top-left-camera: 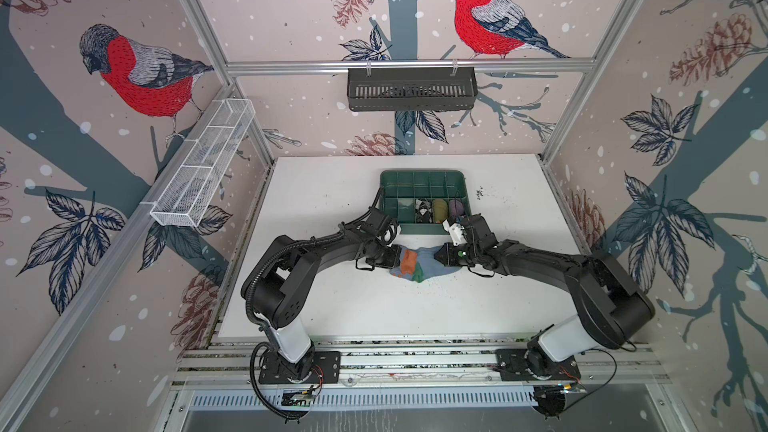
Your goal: Roll the socks
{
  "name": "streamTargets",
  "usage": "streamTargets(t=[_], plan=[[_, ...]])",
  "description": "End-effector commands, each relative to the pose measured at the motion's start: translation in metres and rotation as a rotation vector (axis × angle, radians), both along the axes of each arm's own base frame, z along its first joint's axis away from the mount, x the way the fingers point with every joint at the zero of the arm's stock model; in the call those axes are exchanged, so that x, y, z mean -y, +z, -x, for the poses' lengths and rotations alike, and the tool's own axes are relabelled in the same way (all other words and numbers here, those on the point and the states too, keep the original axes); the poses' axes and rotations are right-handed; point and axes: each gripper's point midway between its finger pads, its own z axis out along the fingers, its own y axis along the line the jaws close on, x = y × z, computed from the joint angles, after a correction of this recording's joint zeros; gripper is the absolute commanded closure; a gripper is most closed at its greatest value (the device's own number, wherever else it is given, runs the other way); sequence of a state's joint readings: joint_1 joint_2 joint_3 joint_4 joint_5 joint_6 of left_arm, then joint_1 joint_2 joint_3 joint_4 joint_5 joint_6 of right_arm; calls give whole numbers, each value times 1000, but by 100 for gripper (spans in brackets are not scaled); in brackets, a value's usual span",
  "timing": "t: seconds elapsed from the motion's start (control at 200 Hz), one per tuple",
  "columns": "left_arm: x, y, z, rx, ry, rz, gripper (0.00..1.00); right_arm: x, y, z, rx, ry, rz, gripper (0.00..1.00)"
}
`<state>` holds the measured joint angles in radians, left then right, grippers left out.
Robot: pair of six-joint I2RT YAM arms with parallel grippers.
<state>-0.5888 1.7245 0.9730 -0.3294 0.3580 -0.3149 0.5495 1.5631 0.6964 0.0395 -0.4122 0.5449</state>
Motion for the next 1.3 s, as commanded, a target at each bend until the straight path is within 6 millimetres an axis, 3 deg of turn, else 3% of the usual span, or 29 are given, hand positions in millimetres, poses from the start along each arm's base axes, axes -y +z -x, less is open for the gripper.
streamTargets(t=[0.0,0.345,0.775,0.896,1.111,1.291], plan=[[-23,-8,10,-33,-10,-127,100,-7,-8,2,-11,35,-8,86],[-33,12,3,-16,-43,-282,100,-24,-27,19,-62,82,-32,88],[-13,25,0,51,-107,-563,100,-25,-27,32,-62,84,-63,88],[-7,32,0,73,-120,-603,100,-27,-21,31,-50,85,-81,86],[-4,36,-1,78,-118,-604,100,-43,13,24,24,111,-138,84],[0,41,-2,87,-120,-589,100,-59,8,18,5,133,-156,87]])
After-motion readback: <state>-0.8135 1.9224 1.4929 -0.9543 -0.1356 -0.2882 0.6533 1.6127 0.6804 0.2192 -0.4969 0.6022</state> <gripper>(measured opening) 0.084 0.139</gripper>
